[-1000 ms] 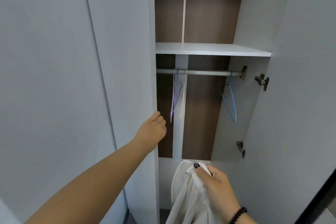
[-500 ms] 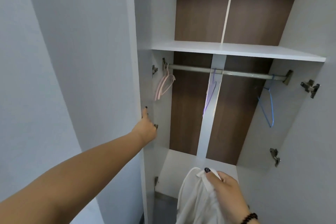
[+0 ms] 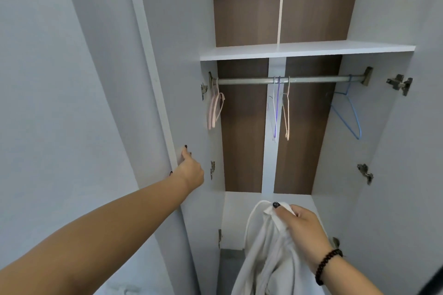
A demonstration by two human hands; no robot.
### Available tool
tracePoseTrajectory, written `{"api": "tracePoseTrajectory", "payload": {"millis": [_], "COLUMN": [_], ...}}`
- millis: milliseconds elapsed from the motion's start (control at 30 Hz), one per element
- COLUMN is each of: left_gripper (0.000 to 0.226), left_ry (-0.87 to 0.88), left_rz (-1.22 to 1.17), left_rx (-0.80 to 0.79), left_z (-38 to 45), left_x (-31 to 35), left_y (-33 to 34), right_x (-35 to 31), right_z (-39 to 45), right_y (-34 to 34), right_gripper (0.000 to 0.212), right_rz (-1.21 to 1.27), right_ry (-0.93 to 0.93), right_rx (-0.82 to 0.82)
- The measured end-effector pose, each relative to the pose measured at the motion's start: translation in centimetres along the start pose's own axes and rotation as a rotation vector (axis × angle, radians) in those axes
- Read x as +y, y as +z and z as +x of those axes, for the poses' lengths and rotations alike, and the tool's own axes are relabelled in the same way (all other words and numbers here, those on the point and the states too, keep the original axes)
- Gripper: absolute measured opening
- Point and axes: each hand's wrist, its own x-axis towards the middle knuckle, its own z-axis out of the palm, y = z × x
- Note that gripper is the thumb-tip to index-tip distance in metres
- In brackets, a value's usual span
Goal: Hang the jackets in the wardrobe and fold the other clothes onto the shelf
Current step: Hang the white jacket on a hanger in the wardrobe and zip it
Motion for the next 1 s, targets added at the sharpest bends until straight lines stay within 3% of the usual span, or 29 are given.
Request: {"api": "tracePoseTrajectory", "payload": {"millis": [133, 200, 267, 433, 500, 600, 700, 800, 1000], "left_gripper": [0.055, 0.054, 0.051, 0.059, 0.061, 0.078, 0.079, 0.033, 0.033], "left_ry": [0.031, 0.058, 0.117, 0.465, 0.509, 0.551, 0.536, 0.537, 0.399], "left_rz": [0.025, -0.091, -0.408, -1.696, -1.948, -2.29, -2.478, -2.476, -2.672], "left_rx": [-0.005, -0.087, -0.09, 0.24, 0.324, 0.331, 0.283, 0.25, 0.423], "left_z": [-0.9, -1.5, -1.9, -3.6, -3.9, -3.9, -3.5, -3.3, -3.0], "left_x": [-0.2, -0.2, 0.3, 4.0, 5.4, 7.4, 8.8, 9.3, 9.9], "left_y": [-1.2, -2.1, -2.9, -5.8, -7.5, -9.8, -11.6, -13.8, -19.6], "right_x": [-1.1, -1.8, -2.5, -4.2, -4.9, -5.4, -5.7, -5.8, -4.2], "right_z": [-0.6, -1.0, -1.4, -2.1, -2.4, -2.6, -3.0, -2.8, -0.9], "right_y": [1.1, 1.3, 1.1, -0.3, -1.0, -2.4, -4.2, -6.7, -13.6], "right_gripper": [0.038, 0.036, 0.028, 0.022, 0.019, 0.016, 0.014, 0.01, 0.019], "right_rz": [0.013, 0.011, -0.006, -0.032, -0.048, -0.076, -0.072, -0.081, -0.194], "right_ry": [-0.004, -0.011, -0.015, -0.04, -0.073, -0.113, -0.117, -0.127, -0.226], "right_rx": [0.026, 0.038, 0.03, 0.05, 0.069, 0.065, 0.037, 0.028, 0.099]}}
